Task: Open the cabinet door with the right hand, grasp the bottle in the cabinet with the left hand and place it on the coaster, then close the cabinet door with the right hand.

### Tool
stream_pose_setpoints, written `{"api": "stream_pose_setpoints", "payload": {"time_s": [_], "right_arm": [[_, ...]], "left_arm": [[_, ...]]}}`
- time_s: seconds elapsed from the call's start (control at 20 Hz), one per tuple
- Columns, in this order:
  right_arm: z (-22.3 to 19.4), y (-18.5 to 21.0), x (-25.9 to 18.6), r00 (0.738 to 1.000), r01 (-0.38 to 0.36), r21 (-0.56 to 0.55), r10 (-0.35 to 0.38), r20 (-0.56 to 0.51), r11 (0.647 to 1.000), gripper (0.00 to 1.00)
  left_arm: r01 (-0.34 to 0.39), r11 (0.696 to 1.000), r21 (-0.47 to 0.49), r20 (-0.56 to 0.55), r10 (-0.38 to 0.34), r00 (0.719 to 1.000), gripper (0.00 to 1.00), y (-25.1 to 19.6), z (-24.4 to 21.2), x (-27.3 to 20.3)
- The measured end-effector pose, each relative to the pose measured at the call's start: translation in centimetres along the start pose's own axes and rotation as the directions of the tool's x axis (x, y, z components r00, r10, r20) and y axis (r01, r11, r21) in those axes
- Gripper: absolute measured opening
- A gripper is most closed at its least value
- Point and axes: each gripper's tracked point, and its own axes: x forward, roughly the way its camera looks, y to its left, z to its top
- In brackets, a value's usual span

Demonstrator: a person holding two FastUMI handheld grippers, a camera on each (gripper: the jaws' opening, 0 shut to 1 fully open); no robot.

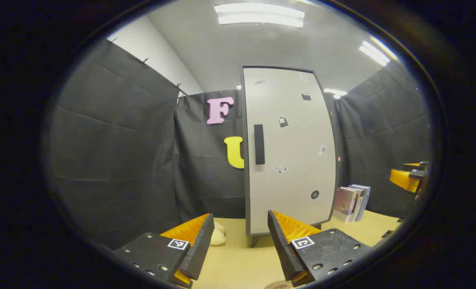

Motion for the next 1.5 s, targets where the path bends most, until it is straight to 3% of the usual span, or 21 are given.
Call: {"api": "stream_pose_setpoints", "payload": {"time_s": [0.3,0.35,0.45,0.55,0.65,0.7,0.75,0.8,0.95,1.0,1.5], "right_arm": [[-0.5,-0.4,0.7,1.0,0.002,-0.007,-0.002,-0.011,1.0,0.95],[-0.6,-0.4,0.8,1.0,0.003,-0.006,-0.003,-0.015,1.0,0.95],[-0.8,-0.5,1.0,1.0,0.004,-0.002,-0.004,-0.023,1.0,0.95],[-0.9,-0.7,1.1,1.0,0.004,0.005,-0.004,-0.026,1.0,0.95],[-0.9,-0.7,1.1,1.0,0.006,0.002,-0.006,-0.024,1.0,0.95],[-0.8,-0.6,1.0,1.0,0.005,-0.001,-0.005,-0.023,1.0,0.95],[-0.9,-0.5,0.9,1.0,0.005,-0.002,-0.005,-0.022,1.0,0.95],[-0.8,-0.4,1.0,1.0,0.002,-0.002,-0.002,-0.021,1.0,0.95],[-0.7,0.0,1.4,1.0,-0.02,0.003,0.02,-0.024,1.0,0.95],[-0.6,0.4,1.6,0.999,-0.028,0.005,0.028,-0.026,1.0,0.95],[3.2,8.3,6.3,0.983,-0.18,0.052,0.178,0.034,0.982,0.95]], "left_arm": [[-0.006,1.0,0.016,-0.005,0.006,1.0,0.77,-0.2,-0.1,0.5],[-0.006,1.0,0.014,-0.006,0.006,1.0,0.81,-0.3,-0.2,0.5],[-0.007,1.0,0.014,-0.01,0.007,1.0,0.77,-0.4,-0.4,0.5],[-0.007,1.0,0.018,-0.008,0.007,1.0,0.81,-0.4,-0.4,0.4],[-0.005,1.0,0.016,-0.006,0.005,1.0,0.77,-0.5,-0.4,0.5],[-0.002,1.0,0.011,-0.007,0.002,1.0,0.81,-0.6,-0.3,0.5],[-0.001,1.0,0.007,-0.005,0.001,1.0,0.77,-0.6,-0.3,0.5],[-0.003,1.0,0.006,-0.004,0.003,1.0,0.81,-0.5,-0.2,0.4],[-0.012,1.0,0.012,-0.003,0.012,1.0,0.81,0.0,-0.1,0.4],[-0.016,1.0,0.016,-0.001,0.016,1.0,0.77,0.3,-0.1,0.2],[-0.139,0.989,0.053,0.001,0.139,0.99,0.8,5.9,0.1,-3.4]]}}
